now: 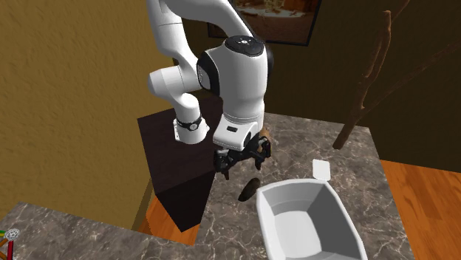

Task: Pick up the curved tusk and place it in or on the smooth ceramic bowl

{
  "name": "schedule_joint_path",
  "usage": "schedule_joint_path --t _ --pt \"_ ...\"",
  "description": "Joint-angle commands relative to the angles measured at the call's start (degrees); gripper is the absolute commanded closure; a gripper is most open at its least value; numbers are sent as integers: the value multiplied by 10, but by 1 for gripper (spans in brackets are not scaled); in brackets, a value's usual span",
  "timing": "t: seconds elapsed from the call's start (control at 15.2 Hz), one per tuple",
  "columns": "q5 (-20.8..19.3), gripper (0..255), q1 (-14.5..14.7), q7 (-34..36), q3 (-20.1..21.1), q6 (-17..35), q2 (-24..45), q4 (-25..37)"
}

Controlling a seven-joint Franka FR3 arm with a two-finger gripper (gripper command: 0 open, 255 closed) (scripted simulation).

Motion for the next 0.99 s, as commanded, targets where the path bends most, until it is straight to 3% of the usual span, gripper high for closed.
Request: schedule_joint_path --t 0.0,0.46,0.92 --pt "-11 0 -6 15 7 30 30 7" --pt "-21 0 -11 22 11 94 71 -16" --pt "-21 0 -12 22 12 94 71 -16"
